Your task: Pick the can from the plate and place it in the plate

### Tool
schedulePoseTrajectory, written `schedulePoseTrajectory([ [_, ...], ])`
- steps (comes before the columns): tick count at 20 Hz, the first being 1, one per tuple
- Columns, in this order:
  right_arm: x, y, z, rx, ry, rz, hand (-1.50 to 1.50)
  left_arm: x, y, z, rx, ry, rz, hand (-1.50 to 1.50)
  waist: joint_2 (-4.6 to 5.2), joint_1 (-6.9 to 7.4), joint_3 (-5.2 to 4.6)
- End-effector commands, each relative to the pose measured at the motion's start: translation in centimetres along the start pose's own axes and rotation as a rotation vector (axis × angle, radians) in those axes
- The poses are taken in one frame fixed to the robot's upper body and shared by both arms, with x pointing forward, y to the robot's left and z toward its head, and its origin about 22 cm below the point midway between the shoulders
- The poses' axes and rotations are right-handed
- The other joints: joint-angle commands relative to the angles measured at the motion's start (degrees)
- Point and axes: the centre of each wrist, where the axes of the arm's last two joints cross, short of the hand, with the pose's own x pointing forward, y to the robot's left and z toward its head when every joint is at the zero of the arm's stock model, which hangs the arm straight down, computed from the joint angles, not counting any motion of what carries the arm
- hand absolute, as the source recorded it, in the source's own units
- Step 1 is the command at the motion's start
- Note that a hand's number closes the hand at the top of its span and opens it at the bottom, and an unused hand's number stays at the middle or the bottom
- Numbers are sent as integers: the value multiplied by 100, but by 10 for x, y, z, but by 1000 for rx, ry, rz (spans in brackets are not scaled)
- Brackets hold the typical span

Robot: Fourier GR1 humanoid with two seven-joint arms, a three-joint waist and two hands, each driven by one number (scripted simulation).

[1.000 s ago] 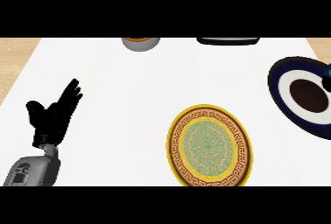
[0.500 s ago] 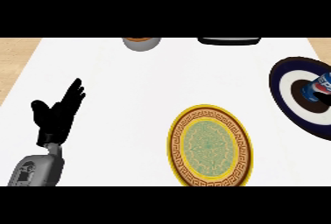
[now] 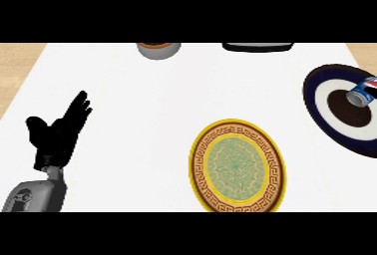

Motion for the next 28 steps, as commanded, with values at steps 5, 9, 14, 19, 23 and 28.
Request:
schedulePoseTrajectory([
  [5,8,-19,-6,17,136,-356,-150,-12,-1,12,15,11,9,0,-25,-60,-8],
  [9,-8,-53,0,65,169,-478,-150,18,7,-5,-1,11,0,0,-15,-90,-5],
  [14,-33,-62,15,59,126,-475,-150,-6,0,-7,10,-9,-4,0,23,2,-4],
  [19,-63,-88,31,19,111,-451,-150,1,-10,3,13,2,12,0,29,33,1],
  [23,-67,-103,33,32,124,-429,-150,6,3,-3,7,0,20,0,25,18,-2],
  [28,-95,-133,56,10,139,-403,-150,6,-11,-3,-2,-6,15,0,28,17,2],
])
